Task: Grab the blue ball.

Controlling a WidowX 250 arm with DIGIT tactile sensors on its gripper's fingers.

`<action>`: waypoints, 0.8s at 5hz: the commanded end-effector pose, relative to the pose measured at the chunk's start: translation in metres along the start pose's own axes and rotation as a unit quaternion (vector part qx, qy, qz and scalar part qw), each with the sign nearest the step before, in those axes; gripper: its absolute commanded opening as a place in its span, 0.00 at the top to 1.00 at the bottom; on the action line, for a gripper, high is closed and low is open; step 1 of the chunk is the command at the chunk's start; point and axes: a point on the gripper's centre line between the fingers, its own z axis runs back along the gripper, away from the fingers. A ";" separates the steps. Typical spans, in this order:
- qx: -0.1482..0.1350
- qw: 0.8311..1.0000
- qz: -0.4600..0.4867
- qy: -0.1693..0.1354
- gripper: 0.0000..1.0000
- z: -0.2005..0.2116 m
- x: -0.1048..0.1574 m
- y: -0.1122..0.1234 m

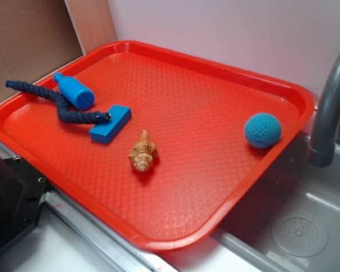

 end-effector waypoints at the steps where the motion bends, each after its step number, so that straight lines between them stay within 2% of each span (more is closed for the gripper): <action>1: 0.000 1.000 0.000 0.000 0.00 0.000 0.000 0.000; 2: 0.008 0.999 -0.045 -0.030 0.00 -0.002 0.008 0.001; 3: 0.012 0.987 -0.150 -0.057 0.00 -0.009 0.019 -0.014; 4: 0.002 0.961 -0.265 -0.081 0.00 -0.021 0.036 -0.031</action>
